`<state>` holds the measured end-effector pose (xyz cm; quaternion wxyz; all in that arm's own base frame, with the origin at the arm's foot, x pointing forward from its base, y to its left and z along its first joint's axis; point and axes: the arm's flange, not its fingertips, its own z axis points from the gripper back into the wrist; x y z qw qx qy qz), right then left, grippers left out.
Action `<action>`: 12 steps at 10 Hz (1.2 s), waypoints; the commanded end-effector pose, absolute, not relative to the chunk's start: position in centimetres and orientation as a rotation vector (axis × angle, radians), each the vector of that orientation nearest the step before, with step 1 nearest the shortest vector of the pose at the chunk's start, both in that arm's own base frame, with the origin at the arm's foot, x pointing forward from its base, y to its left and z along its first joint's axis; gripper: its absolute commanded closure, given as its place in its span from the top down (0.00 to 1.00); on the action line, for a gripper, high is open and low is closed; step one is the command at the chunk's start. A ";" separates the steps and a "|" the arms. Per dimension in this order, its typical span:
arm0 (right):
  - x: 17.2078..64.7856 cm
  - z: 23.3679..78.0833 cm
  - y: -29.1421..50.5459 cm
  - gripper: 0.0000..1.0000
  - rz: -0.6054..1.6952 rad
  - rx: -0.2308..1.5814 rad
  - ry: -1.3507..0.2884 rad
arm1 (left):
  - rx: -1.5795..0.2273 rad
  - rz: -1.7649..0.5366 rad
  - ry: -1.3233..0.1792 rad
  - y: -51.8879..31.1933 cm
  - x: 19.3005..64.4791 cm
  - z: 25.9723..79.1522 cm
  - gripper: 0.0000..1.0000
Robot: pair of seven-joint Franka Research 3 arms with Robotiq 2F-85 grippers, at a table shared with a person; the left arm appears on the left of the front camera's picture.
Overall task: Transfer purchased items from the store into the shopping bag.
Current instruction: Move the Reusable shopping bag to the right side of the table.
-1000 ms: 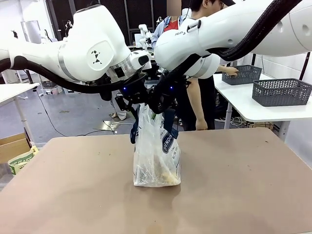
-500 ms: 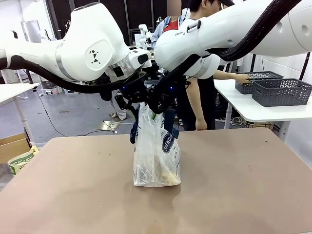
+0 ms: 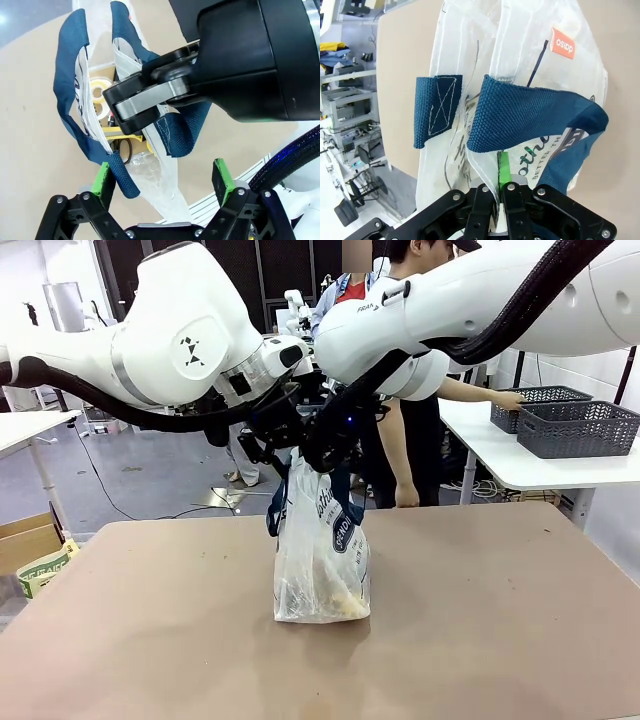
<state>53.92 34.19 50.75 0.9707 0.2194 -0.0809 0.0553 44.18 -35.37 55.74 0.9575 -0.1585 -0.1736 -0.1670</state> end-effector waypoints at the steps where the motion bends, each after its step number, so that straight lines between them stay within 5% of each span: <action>1: 54.5 51.0 34.6 0.00 0.123 0.451 -0.153 | -0.329 -0.335 -0.351 -34.3 44.0 55.0 1.00; 10: 55.0 50.5 34.7 0.00 0.121 0.458 -0.131 | -0.226 -0.250 -0.327 -34.6 46.2 52.4 1.00; 12: 55.1 50.5 34.7 0.00 0.118 0.456 -0.131 | -0.218 -0.242 -0.318 -34.6 46.2 52.6 0.60</action>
